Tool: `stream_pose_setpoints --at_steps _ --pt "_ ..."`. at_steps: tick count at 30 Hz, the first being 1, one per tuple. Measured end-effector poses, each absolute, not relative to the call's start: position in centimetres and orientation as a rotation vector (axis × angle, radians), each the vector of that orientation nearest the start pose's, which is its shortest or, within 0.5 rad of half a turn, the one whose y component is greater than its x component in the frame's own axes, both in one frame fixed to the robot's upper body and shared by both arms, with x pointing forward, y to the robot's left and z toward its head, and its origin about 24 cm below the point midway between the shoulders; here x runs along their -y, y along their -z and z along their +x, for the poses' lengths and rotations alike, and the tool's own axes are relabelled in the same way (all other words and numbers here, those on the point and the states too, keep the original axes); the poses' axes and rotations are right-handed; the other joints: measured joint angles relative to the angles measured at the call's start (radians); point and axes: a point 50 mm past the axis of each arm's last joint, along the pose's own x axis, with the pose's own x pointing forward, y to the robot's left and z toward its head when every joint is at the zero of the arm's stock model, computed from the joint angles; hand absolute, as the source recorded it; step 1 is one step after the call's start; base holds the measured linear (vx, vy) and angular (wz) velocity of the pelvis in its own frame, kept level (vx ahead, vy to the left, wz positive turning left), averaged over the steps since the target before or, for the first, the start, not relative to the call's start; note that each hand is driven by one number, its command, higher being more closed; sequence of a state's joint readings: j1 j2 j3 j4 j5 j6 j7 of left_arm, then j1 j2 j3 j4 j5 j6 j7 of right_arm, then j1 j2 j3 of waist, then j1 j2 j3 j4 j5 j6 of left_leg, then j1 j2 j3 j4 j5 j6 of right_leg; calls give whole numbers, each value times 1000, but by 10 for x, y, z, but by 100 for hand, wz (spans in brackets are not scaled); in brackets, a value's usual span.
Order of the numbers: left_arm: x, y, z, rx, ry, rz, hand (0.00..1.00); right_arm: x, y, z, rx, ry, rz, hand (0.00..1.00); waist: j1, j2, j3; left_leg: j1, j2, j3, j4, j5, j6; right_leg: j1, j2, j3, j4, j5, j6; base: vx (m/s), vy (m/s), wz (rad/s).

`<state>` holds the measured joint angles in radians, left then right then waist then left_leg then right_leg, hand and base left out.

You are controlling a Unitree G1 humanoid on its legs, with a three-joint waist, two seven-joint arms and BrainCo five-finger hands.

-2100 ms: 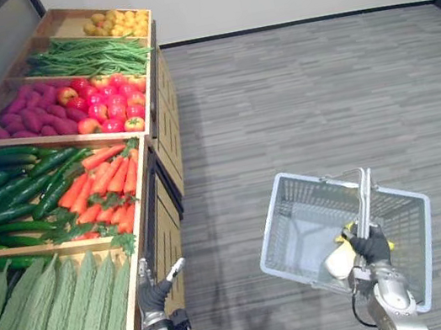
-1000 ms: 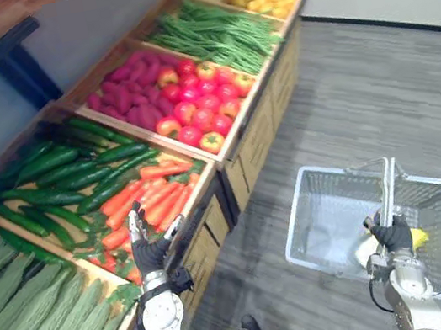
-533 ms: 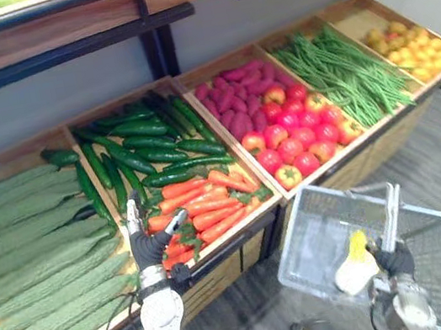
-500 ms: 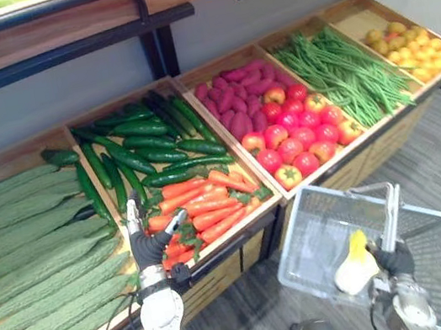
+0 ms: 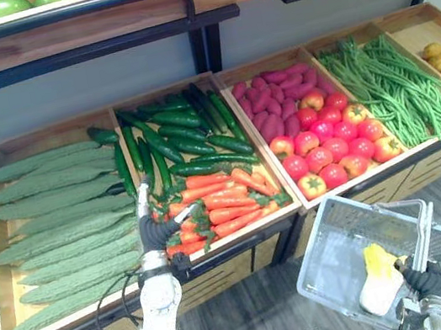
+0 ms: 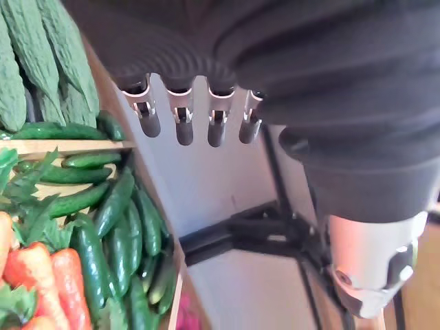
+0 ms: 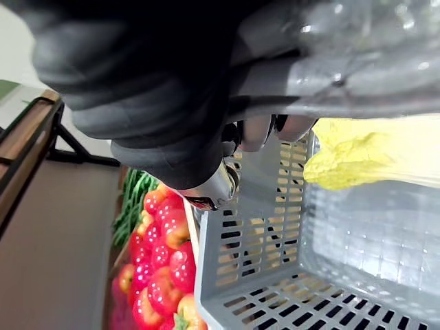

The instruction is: Pick vegetable in the basket

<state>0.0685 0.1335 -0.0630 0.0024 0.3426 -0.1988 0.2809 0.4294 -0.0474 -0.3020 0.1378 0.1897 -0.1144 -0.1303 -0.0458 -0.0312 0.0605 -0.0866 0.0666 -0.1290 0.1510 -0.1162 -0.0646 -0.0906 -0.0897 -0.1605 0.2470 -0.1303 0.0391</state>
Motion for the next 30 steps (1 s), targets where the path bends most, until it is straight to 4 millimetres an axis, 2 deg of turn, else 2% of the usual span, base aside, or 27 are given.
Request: stream_pose_setpoints --at_steps 2,6,11,13,14,15,18,22,25,26,30 --pt "-159 -43 248 187 -86 551 0 259 52 114 -407 582 53 100 -4 -2 -3 18 2 1 -62 40 -8 0 2 -1 -21 13 -4 -29 -11 4" --pt "-144 -31 263 161 61 728 0 259 55 121 -408 546 57 100 -44 6 -2 25 7 -1 -161 102 -17 -28 16 -4 -41 24 -4 -19 -21 2" --pt "-132 -28 283 159 145 878 0 263 54 127 -402 533 44 100 -61 11 25 22 19 8 -217 145 -29 -61 24 -2 -36 27 -8 20 -26 -3" --pt "-134 -30 292 156 149 939 0 264 50 135 -377 521 42 100 -69 11 41 4 20 20 -222 159 -34 -95 26 10 -25 29 -11 3 -21 -17" --pt "-137 -32 301 150 144 997 0 261 46 146 -343 506 47 100 -78 11 62 -13 21 29 -223 164 -34 -120 27 19 -21 34 -17 -47 -16 -29" --pt "-141 -34 310 133 132 1052 0 257 41 157 -313 477 50 100 -79 10 83 -29 23 45 -222 166 -34 -145 32 34 -21 44 -17 -61 -14 -34" --pt "-152 -43 328 115 59 1135 0 245 35 175 -269 418 62 100 -81 10 123 -52 26 65 -222 169 -35 -178 38 56 -23 55 -21 -44 -16 -26" --pt "-172 -52 339 79 -41 1191 0 245 31 179 -239 418 71 100 -79 5 150 -64 29 86 -220 169 -36 -197 40 72 -24 61 -25 -6 -6 -13" --pt "-178 -58 343 71 -85 1201 0 245 29 183 -226 419 78 100 -77 2 179 -64 29 100 -216 169 -36 -197 37 80 -25 64 -26 -14 6 -7" --pt "-180 -59 344 69 -94 1195 100 244 29 183 -226 418 79 100 -77 1 185 -64 29 103 -215 169 -36 -197 37 82 -25 65 -26 -27 -6 -5" --pt "-177 -65 348 87 -102 1195 100 244 28 184 -219 420 88 100 -69 1 193 -82 30 106 -210 169 -36 -215 39 85 -25 72 -25 -39 -14 -2"
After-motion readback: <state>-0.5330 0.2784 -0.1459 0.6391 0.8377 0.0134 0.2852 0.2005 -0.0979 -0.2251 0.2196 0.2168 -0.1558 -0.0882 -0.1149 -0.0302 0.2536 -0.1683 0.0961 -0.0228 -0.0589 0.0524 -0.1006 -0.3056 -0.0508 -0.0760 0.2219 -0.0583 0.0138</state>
